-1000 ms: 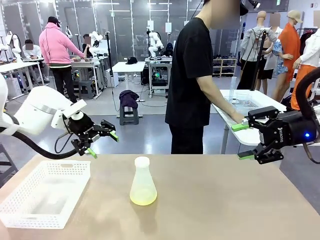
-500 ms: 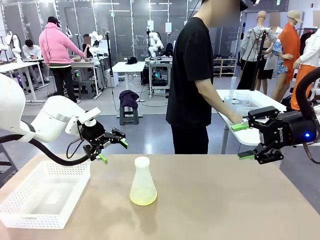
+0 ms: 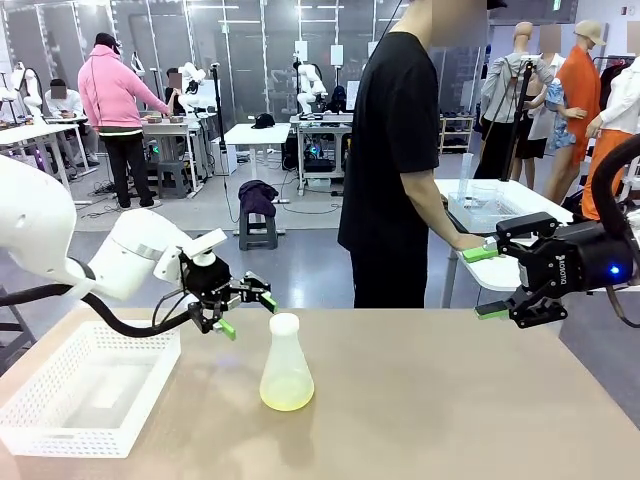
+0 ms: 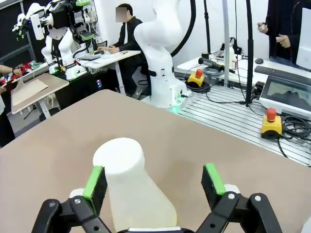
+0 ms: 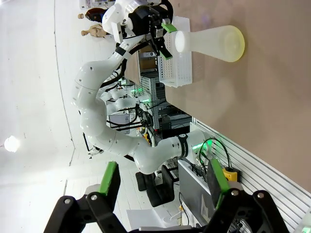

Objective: Prepare the solutions needed for the experiment.
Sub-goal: When the human places the Big flask in the center of the table, pick up the Big flask and place it in the left Organizing basket.

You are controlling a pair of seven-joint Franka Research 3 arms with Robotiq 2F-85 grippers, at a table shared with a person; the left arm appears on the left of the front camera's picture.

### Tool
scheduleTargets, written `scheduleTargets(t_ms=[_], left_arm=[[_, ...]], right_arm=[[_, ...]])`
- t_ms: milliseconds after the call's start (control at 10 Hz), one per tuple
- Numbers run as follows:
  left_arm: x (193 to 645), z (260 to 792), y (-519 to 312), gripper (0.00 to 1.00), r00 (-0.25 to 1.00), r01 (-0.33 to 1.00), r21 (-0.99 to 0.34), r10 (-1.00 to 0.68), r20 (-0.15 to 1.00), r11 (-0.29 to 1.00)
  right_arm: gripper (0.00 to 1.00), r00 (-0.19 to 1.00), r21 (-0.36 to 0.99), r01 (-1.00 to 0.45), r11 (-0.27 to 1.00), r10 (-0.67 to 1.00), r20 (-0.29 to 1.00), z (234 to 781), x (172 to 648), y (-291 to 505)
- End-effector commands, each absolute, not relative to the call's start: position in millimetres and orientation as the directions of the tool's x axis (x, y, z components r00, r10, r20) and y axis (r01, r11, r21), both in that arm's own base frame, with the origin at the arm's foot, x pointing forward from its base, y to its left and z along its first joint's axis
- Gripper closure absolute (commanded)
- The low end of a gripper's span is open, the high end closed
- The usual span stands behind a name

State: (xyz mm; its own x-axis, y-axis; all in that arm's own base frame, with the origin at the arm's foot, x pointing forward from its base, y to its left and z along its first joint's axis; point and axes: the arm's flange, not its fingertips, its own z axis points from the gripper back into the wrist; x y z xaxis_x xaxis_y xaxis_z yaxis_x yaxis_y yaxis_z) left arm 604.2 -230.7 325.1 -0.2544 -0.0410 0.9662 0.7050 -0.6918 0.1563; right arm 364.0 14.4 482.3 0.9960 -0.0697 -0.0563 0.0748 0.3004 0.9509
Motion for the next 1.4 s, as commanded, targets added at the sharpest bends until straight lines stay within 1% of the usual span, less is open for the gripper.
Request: scheduleTargets(t_ms=[0, 100, 400, 500, 600, 700, 900, 1300], left_arm=[[608.9, 313.9, -244.2, 0.00, -0.216, 0.717, 0.124, -0.050, 0.975, -0.686], [606.6, 305.5, -249.8, 0.00, -0.200, 0.719, 0.115, -0.046, 0.979, -0.686], [610.2, 295.2, -259.7, 0.00, -0.150, 0.768, 0.091, -0.039, 0.988, -0.634], [616.6, 294.1, -257.7, 0.00, -0.140, 0.807, 0.093, -0.034, 0.990, -0.583], [617.0, 291.1, -257.7, 0.00, -0.151, 0.813, 0.081, -0.074, 0.986, -0.576], [615.5, 289.1, -260.7, 0.00, -0.132, 0.813, 0.076, -0.057, 0.990, -0.577], [613.1, 285.1, -267.4, 0.00, -0.137, 0.803, 0.079, -0.053, 0.989, -0.590], [597.1, 278.8, -280.9, 0.00, -0.041, 0.771, 0.020, -0.019, 0.999, -0.637]], right_arm=[[0.10, 0.996, 0.957, 0.064, 0.284, -0.071, -0.046, 482.9, 365.4, 15.8], [0.10, 0.996, 0.957, 0.064, 0.284, -0.071, -0.046, 482.9, 365.4, 15.8], [0.10, 0.996, 0.957, 0.064, 0.284, -0.071, -0.046, 482.9, 365.4, 15.8], [0.10, 0.996, 0.957, 0.064, 0.284, -0.071, -0.046, 482.9, 365.4, 15.8], [0.10, 0.996, 0.957, 0.064, 0.284, -0.071, -0.046, 482.9, 365.4, 15.8], [0.10, 0.996, 0.957, 0.064, 0.284, -0.071, -0.046, 482.9, 365.4, 15.8], [0.10, 0.996, 0.957, 0.064, 0.284, -0.071, -0.046, 482.9, 365.4, 15.8], [0.10, 0.996, 0.957, 0.064, 0.284, -0.071, -0.046, 482.9, 365.4, 15.8]])
